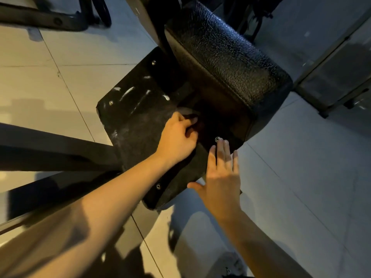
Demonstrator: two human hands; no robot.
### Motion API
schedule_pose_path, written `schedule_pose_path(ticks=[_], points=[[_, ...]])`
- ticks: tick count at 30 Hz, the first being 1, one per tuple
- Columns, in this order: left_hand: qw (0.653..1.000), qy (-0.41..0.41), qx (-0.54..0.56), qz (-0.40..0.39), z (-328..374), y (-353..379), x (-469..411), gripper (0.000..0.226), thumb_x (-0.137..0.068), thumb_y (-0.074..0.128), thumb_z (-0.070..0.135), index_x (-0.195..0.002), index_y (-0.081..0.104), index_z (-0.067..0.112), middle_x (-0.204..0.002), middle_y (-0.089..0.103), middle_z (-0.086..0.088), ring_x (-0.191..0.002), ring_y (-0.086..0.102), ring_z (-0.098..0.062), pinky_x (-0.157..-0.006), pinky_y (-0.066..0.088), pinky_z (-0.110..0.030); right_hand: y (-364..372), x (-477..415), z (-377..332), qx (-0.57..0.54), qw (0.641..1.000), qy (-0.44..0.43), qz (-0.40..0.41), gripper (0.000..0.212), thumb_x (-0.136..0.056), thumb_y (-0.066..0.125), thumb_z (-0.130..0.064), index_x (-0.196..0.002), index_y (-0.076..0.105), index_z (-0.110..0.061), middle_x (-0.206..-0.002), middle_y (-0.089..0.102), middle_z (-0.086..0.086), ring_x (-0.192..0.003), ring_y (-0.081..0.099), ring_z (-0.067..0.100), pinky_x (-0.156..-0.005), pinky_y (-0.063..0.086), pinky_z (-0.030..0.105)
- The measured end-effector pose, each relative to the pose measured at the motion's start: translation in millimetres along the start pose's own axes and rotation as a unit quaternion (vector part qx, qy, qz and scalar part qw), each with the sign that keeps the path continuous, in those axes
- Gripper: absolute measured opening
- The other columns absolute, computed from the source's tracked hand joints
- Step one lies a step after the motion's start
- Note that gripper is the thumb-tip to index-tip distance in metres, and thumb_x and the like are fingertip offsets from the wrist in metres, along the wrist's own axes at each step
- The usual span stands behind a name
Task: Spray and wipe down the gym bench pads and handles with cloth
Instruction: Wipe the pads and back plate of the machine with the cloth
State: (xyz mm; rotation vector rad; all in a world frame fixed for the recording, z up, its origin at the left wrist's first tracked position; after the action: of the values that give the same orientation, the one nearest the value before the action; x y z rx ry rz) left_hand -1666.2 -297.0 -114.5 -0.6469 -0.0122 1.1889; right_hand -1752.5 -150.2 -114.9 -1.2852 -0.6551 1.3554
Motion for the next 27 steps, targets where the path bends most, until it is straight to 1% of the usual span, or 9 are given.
schedule_pose_path(ticks=[2,4,6,12,16,19,21,23,27], points=[[0.999,0.035,0.008,-0.014,11,9,10,0.047,-0.092,0.066,0.023,-0.138,0.064,0.021,-0.119,0.050,-0.001,-0.116,0.053,-0.024,-0.100,0.046,-0.035,-1,-1,0,-0.004,1.000,0.002,0.008,0.127,-0.060,0.080,-0.075,-0.150,0.041,0.004,-0.161,0.031,0.025,-0.151,0.026,0.040,-0.121,0.025,0.058],[0.999,0.038,0.003,0.014,6,5,10,0.046,-0.092,0.066,0.024,-0.137,0.065,0.021,-0.117,0.051,-0.001,-0.113,0.053,-0.022,-0.098,0.046,-0.034,0,-1,-1,-0.001,1.000,0.001,0.005,0.126,-0.061,0.079,-0.075,-0.151,0.041,0.004,-0.162,0.030,0.025,-0.152,0.025,0.040,-0.122,0.024,0.058],[0.999,0.024,-0.010,0.034,-5,-1,6,0.045,-0.092,0.065,0.025,-0.137,0.065,0.020,-0.113,0.050,-0.001,-0.109,0.052,-0.021,-0.094,0.044,-0.030,2,-1,0,0.004,1.000,-0.002,0.002,0.125,-0.063,0.077,-0.077,-0.152,0.040,0.004,-0.162,0.029,0.025,-0.152,0.024,0.040,-0.123,0.021,0.057],[1.000,-0.017,0.010,0.023,-57,-27,4,0.049,-0.089,0.061,0.035,-0.137,0.065,0.024,-0.110,0.047,0.006,-0.106,0.049,-0.012,-0.096,0.042,-0.031,9,-1,2,0.007,1.000,-0.006,-0.001,0.124,-0.066,0.066,-0.082,-0.153,0.037,0.002,-0.164,0.026,0.024,-0.153,0.021,0.041,-0.123,0.016,0.056],[0.987,-0.123,0.017,0.099,-103,-43,35,0.041,-0.095,0.063,0.030,-0.136,0.065,0.025,-0.114,0.049,0.005,-0.107,0.049,-0.011,-0.098,0.041,-0.031,10,-2,3,0.005,1.000,-0.005,-0.005,0.121,-0.071,0.055,-0.083,-0.154,0.036,0.002,-0.164,0.024,0.023,-0.153,0.020,0.040,-0.123,0.016,0.056],[0.951,-0.267,0.016,0.157,-130,-46,57,0.044,-0.095,0.059,0.033,-0.138,0.063,0.025,-0.122,0.050,-0.002,-0.115,0.054,-0.024,-0.101,0.041,-0.033,11,0,3,0.007,1.000,-0.008,-0.011,0.117,-0.074,0.039,-0.082,-0.155,0.034,0.002,-0.165,0.023,0.023,-0.154,0.018,0.040,-0.123,0.016,0.056],[0.930,-0.323,0.014,0.172,-121,-41,62,0.048,-0.096,0.056,0.034,-0.142,0.060,0.020,-0.129,0.050,-0.011,-0.121,0.054,-0.035,-0.108,0.043,-0.041,10,0,3,0.006,1.000,-0.009,-0.008,0.119,-0.072,0.048,-0.082,-0.154,0.035,0.003,-0.164,0.024,0.024,-0.153,0.019,0.040,-0.123,0.018,0.057],[0.945,-0.290,0.016,0.149,-84,-24,56,0.049,-0.097,0.058,0.034,-0.144,0.057,0.018,-0.131,0.048,-0.013,-0.123,0.052,-0.036,-0.109,0.043,-0.045,7,0,3,0.009,1.000,-0.007,0.000,0.123,-0.066,0.066,-0.080,-0.152,0.038,0.004,-0.163,0.027,0.025,-0.152,0.023,0.041,-0.122,0.023,0.058],[0.997,-0.061,0.024,0.037,1,9,43,0.048,-0.096,0.064,0.031,-0.143,0.058,0.022,-0.120,0.048,0.000,-0.115,0.049,-0.019,-0.102,0.039,-0.029,0,0,1,0.012,1.000,-0.010,0.004,0.124,-0.064,0.079,-0.073,-0.151,0.039,0.004,-0.163,0.027,0.025,-0.154,0.022,0.038,-0.123,0.023,0.058]])
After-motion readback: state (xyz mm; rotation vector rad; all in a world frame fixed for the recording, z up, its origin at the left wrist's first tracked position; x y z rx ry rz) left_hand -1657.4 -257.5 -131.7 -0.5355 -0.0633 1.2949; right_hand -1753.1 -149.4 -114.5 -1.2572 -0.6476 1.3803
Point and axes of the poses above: each hand's wrist, its own x-axis away from the middle knuckle, its own y-axis out of the palm, z = x × y, the point moved 6 cm from there along -x, towards the middle knuckle
